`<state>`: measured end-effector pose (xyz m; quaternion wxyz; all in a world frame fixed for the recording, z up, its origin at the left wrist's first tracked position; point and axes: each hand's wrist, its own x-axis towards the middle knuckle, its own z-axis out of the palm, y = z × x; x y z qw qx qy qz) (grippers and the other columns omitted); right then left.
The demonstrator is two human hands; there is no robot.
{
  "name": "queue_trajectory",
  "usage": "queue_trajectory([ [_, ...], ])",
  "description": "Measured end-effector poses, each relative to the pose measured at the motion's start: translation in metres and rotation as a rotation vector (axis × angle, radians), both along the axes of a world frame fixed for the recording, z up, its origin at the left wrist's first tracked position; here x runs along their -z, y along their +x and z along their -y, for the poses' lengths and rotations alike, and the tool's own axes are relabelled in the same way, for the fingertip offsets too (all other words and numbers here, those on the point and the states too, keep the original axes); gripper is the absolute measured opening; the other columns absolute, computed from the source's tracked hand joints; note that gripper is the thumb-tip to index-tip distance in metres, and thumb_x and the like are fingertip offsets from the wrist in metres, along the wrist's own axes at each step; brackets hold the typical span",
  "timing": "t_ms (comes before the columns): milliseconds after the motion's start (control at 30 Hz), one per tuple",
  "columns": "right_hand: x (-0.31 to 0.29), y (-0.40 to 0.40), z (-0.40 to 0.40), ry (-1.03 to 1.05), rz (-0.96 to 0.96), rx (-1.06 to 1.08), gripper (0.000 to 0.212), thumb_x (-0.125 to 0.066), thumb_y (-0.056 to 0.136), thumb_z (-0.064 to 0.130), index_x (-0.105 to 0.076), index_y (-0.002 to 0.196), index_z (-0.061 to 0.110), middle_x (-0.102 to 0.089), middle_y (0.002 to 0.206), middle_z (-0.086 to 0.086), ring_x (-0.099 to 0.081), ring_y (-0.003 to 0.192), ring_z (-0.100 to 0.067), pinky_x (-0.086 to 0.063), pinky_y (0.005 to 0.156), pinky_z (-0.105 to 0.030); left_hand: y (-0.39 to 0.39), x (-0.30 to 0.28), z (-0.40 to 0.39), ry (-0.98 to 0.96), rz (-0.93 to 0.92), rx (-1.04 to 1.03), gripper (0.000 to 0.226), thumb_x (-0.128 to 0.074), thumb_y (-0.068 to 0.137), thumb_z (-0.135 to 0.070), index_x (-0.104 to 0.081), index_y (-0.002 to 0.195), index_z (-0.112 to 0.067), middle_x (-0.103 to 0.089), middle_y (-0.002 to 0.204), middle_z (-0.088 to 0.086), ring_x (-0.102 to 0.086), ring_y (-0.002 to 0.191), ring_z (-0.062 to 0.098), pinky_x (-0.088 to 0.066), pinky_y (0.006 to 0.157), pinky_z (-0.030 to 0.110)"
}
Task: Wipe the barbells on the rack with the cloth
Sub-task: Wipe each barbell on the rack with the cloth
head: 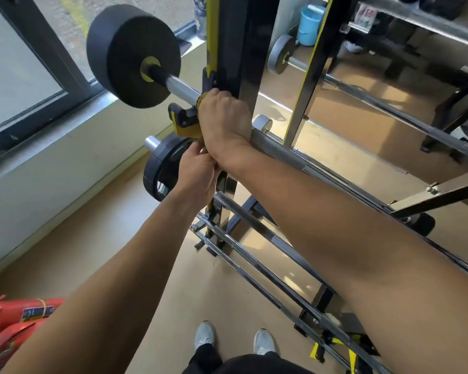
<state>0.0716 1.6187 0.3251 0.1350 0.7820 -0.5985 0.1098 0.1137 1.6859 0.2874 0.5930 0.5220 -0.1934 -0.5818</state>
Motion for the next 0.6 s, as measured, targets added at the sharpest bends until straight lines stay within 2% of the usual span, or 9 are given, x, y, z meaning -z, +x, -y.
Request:
queue_trajectory([
  [133, 0.009, -0.004, -0.001, 0.018, -0.094, -0.026, 0.022, -0.037, 0.102, 0.024, -0.056, 0.107, 0.014, -0.065, 0.097, -0.004, -0.063, 0.078, -0.015, -0.039, 0.06, -0.028, 0.002, -0.004, -0.007, 0.0, -0.054, 0.027, 0.048, -0.039, 0.092, 0.018, -0.055, 0.131, -0.005, -0.065, 0.113, 0.016, -0.063, 0.102, 0.03, -0.051, 0.098, 0.047],
  [233, 0.022, -0.012, -0.012, 0.022, -0.122, -0.037, 0.033, -0.031, 0.101, 0.026, -0.057, 0.113, 0.01, -0.063, 0.098, -0.006, -0.059, 0.077, -0.016, -0.041, 0.063, -0.029, 0.002, 0.001, -0.013, 0.036, -0.078, 0.033, 0.057, -0.036, 0.088, 0.018, -0.053, 0.137, -0.005, -0.063, 0.115, 0.02, -0.058, 0.103, 0.033, -0.048, 0.102, 0.05],
  [300, 0.037, -0.018, -0.019, -0.061, -0.149, -0.054, 0.043, -0.025, 0.102, 0.024, -0.05, 0.128, 0.001, -0.062, 0.111, -0.013, -0.06, 0.087, -0.021, -0.044, 0.072, -0.033, -0.001, 0.005, -0.019, 0.066, -0.068, 0.032, 0.052, -0.036, 0.089, 0.015, -0.059, 0.131, -0.005, -0.061, 0.111, 0.021, -0.056, 0.101, 0.032, -0.052, 0.097, 0.046],
  [367, 0.049, -0.025, -0.027, -0.187, -0.165, -0.078, 0.047, -0.027, 0.104, 0.023, -0.04, 0.14, -0.005, -0.056, 0.128, -0.021, -0.058, 0.106, -0.031, -0.045, 0.09, -0.04, -0.007, 0.011, -0.025, 0.093, -0.073, 0.025, 0.044, -0.036, 0.093, 0.009, -0.063, 0.125, -0.005, -0.062, 0.105, 0.019, -0.058, 0.096, 0.028, -0.057, 0.082, 0.037],
  [433, 0.058, -0.033, -0.041, -0.278, -0.16, -0.126, 0.05, -0.03, 0.106, 0.019, -0.027, 0.147, -0.009, -0.039, 0.147, -0.029, -0.042, 0.132, -0.042, -0.034, 0.11, -0.047, -0.012, 0.02, -0.032, 0.12, -0.113, 0.02, 0.038, -0.036, 0.1, 0.001, -0.061, 0.128, -0.004, -0.068, 0.099, 0.013, -0.065, 0.089, 0.021, -0.058, 0.07, 0.03],
  [467, 0.063, -0.038, -0.049, -0.299, -0.169, -0.153, 0.05, -0.029, 0.107, 0.015, -0.021, 0.149, -0.01, -0.029, 0.152, -0.03, -0.031, 0.141, -0.043, -0.027, 0.116, -0.048, -0.014, 0.025, -0.036, 0.128, -0.13, 0.027, 0.037, -0.036, 0.102, -0.002, -0.061, 0.129, -0.004, -0.07, 0.096, 0.01, -0.067, 0.085, 0.018, -0.057, 0.067, 0.029],
  [533, 0.075, -0.046, -0.067, -0.255, -0.142, -0.237, 0.047, -0.02, 0.106, 0.01, -0.021, 0.149, -0.009, -0.021, 0.156, -0.027, -0.019, 0.147, -0.039, -0.019, 0.12, -0.047, -0.015, 0.035, -0.048, 0.138, -0.148, 0.061, 0.036, -0.035, 0.102, -0.002, -0.062, 0.126, -0.005, -0.072, 0.095, 0.008, -0.068, 0.086, 0.016, -0.056, 0.069, 0.028],
  [600, 0.088, -0.052, -0.083, -0.024, 0.047, -0.269, 0.051, -0.017, 0.103, 0.016, -0.029, 0.149, -0.005, -0.028, 0.156, -0.024, -0.02, 0.147, -0.036, -0.019, 0.12, -0.046, -0.014, 0.043, -0.062, 0.135, -0.158, 0.142, 0.042, -0.029, 0.094, 0.009, -0.064, 0.112, -0.007, -0.073, 0.087, 0.006, -0.069, 0.082, 0.016, -0.057, 0.066, 0.027],
])
